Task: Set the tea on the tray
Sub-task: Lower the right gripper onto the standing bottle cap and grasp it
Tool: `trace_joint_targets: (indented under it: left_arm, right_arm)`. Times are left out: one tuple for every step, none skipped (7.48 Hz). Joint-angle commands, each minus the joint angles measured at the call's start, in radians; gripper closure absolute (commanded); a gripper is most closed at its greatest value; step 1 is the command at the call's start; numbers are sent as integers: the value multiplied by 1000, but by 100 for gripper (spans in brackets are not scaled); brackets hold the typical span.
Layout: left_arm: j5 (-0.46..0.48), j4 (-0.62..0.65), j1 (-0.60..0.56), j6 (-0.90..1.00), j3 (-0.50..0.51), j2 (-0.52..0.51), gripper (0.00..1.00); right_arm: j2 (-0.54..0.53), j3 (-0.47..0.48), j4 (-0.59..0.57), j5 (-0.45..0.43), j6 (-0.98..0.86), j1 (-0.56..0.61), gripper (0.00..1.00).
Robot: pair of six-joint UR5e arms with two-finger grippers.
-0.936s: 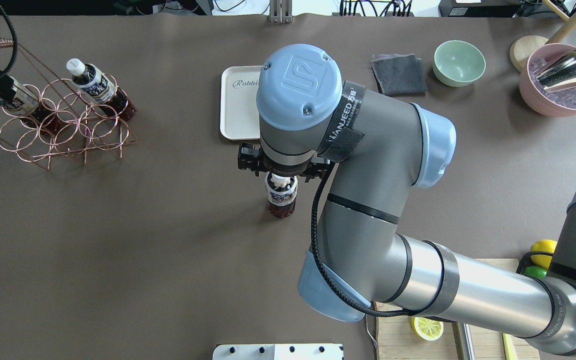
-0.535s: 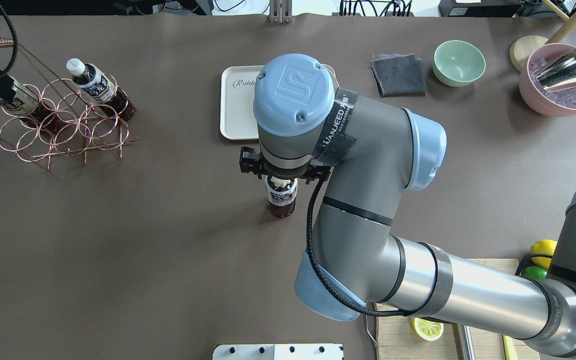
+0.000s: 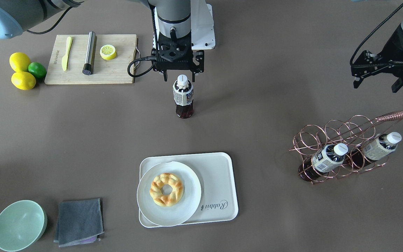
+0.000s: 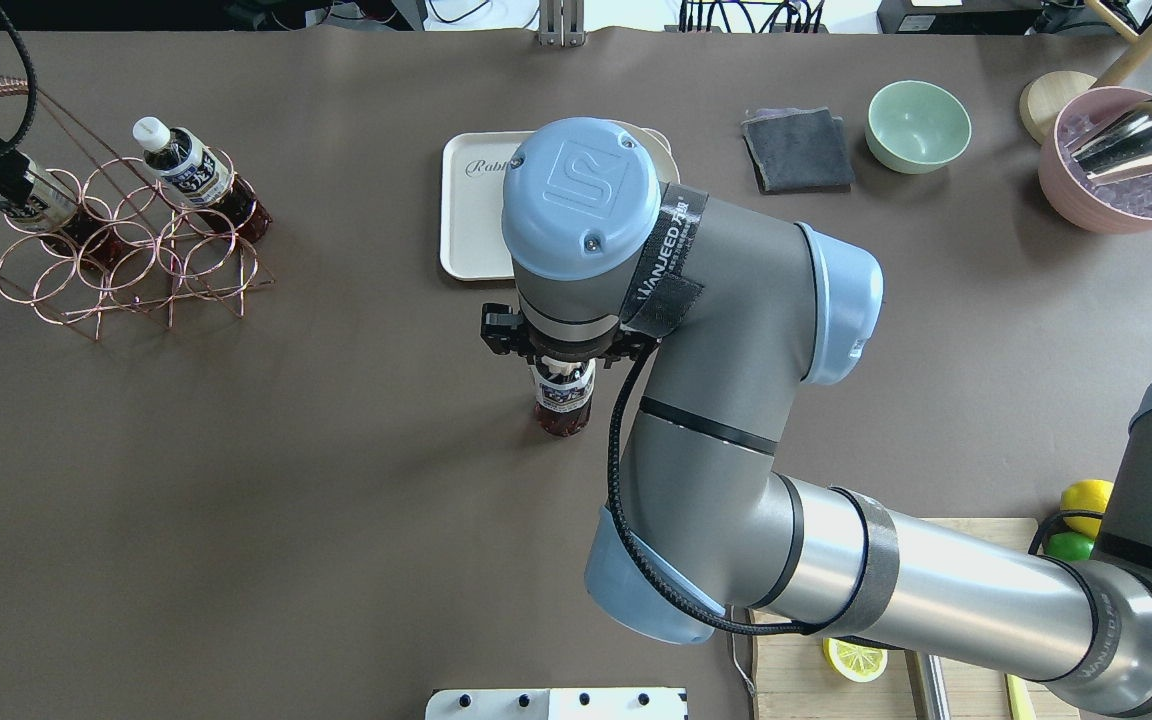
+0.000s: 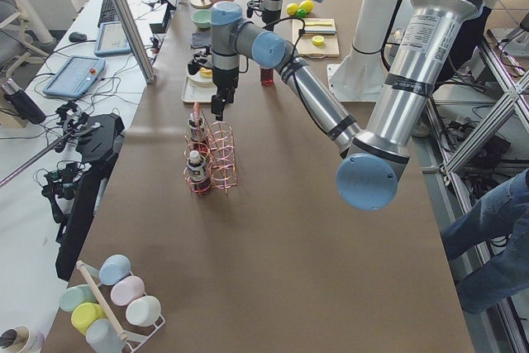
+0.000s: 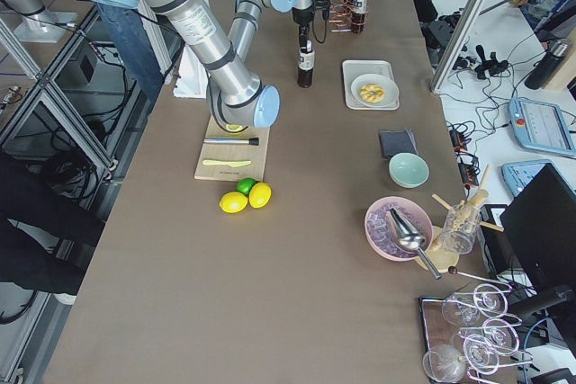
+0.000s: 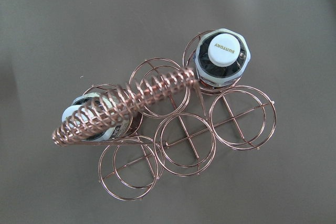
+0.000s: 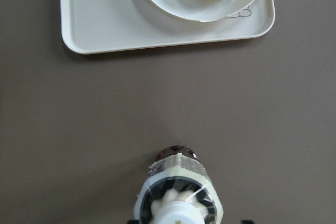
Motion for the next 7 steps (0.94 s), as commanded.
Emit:
trace_joint_targets:
  left_arm:
    - [0, 0, 0, -1, -1, 1, 3]
    - [0, 0, 0, 1, 1, 3, 3]
    - [0, 0, 0, 1, 1, 3, 3]
    - [0, 0, -2, 1, -2, 3, 3]
    - [-6, 0, -36, 10, -4, 4, 3]
    - [-49, -2, -75, 49, -11, 45, 3]
    - [-84, -2, -127, 144, -10, 87, 3]
  right_arm:
    - [2, 0, 0, 0, -1, -1, 80]
    - [10, 0, 0, 0, -4, -1, 100]
    - [13, 1, 0, -2, -33, 2, 100]
    - [19, 0, 0, -2, -42, 15, 100]
    - [48, -8, -3, -2, -56, 38, 100]
    - [91, -46, -1, 0, -59, 64, 100]
    - [152, -118, -1, 0, -59, 84, 100]
